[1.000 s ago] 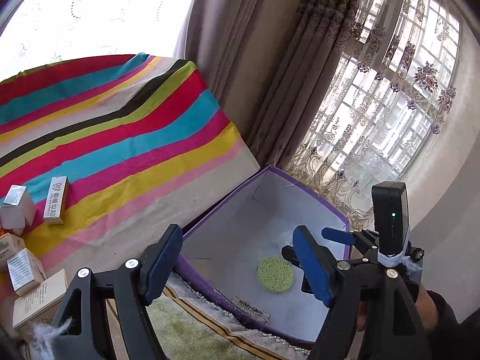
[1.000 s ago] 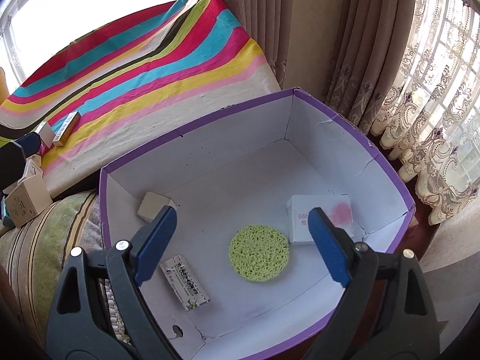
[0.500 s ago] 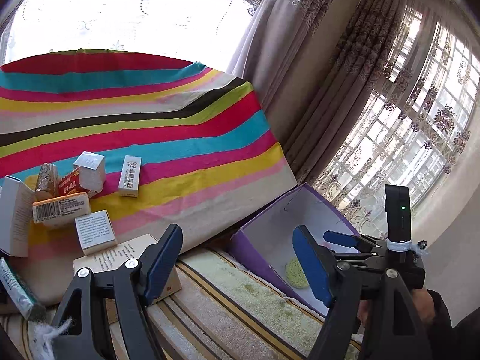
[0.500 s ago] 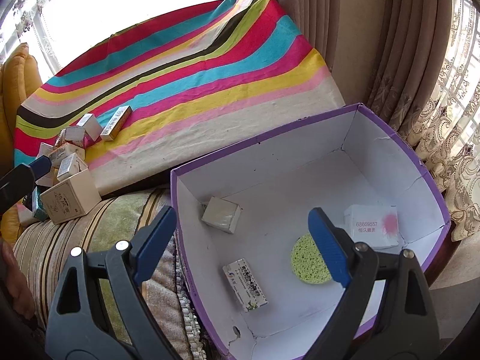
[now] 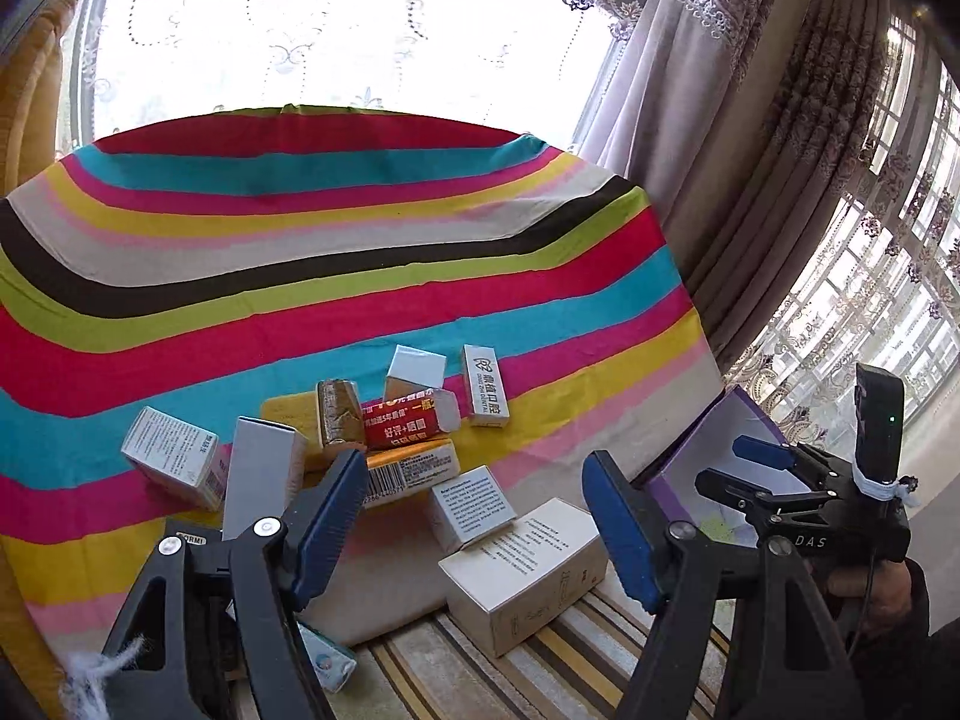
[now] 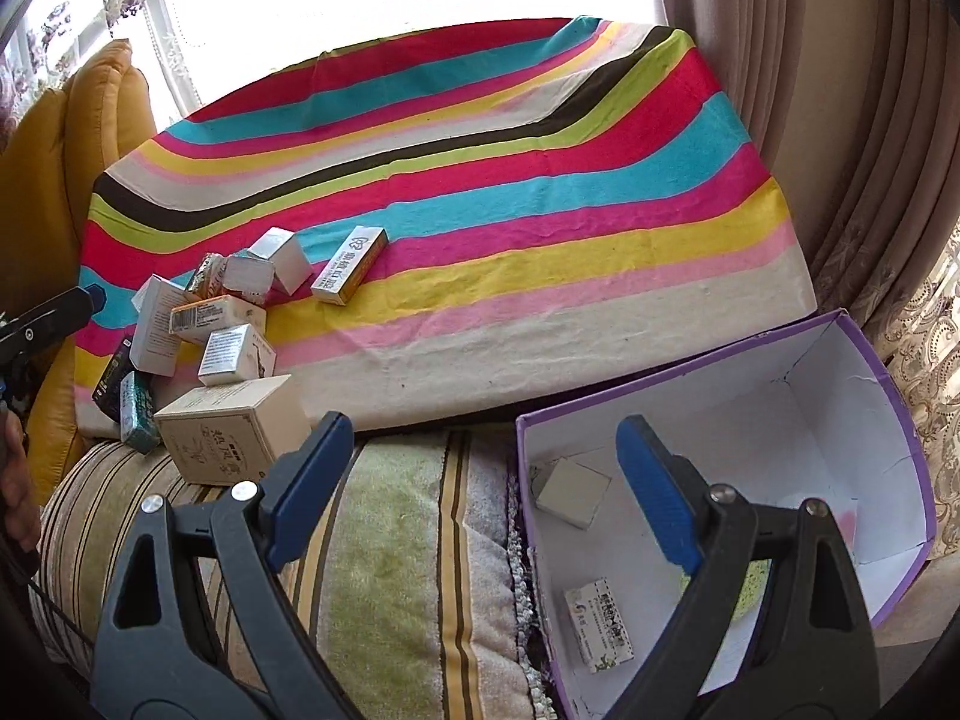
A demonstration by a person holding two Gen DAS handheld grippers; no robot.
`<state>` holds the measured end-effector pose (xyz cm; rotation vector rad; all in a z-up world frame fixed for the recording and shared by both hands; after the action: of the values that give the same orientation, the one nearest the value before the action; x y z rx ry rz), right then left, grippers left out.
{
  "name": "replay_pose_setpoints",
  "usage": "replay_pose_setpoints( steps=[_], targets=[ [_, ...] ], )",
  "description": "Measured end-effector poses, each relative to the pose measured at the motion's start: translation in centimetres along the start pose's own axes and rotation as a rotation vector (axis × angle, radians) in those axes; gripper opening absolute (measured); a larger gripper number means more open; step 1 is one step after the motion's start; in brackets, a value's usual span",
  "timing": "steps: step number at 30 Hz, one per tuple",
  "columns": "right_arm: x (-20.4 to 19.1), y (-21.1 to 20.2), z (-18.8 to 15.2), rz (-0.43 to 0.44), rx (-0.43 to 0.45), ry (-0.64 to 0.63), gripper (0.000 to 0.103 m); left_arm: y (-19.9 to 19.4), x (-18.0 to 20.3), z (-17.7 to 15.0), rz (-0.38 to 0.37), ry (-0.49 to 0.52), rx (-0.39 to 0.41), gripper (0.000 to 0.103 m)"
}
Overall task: Organize objects
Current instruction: 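Grasp the small gold box with the left tool while the right tool grasps the red cylindrical box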
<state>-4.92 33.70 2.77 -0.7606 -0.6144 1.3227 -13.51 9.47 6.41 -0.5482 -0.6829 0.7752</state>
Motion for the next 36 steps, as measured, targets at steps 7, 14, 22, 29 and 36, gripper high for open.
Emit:
replay_pose_setpoints(
  steps=[7, 14, 22, 29, 36],
  targets=[
    [-4.2, 1.7, 2.7, 0.109, -0.009, -0.017, 0.091, 2.3, -4.4, 2.2, -0.007, -0.058, -0.123, 0.068],
    [-7.7, 4.5, 5.2, 0.294, -0.064, 0.032, 0.093, 5.9, -7.4, 3.0, 0.021, -0.108, -0.243, 0.060],
    [-9.2, 9.7, 5.6, 0.510, -0.270, 0.241, 0.093, 8.4, -7.3, 3.0, 0.091, -0.045, -0.334, 0.059],
    [-10.3, 11.0, 6.6, 0.473, -0.287, 0.242, 0.093, 10.0, -7.4, 2.6, 0.116, 0.012, -0.389, 0.038],
    [-11.4, 11.1, 7.3, 0.370, -0.274, 0.202, 0.094, 9.4, -7.3, 2.9, 0.058, -0.006, -0.335, 0.030]
  ],
)
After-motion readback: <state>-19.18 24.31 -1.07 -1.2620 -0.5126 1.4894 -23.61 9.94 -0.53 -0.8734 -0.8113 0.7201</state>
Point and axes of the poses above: each gripper's, at about its wrist camera, not at the fingertips, and y roughly the way its jaws point, x to its right, z to its top, the point moved 6 cm from there along y, roughly the way its jaws point, and after that the axes turned 5 degrees about -z, right-handed, at the moved point
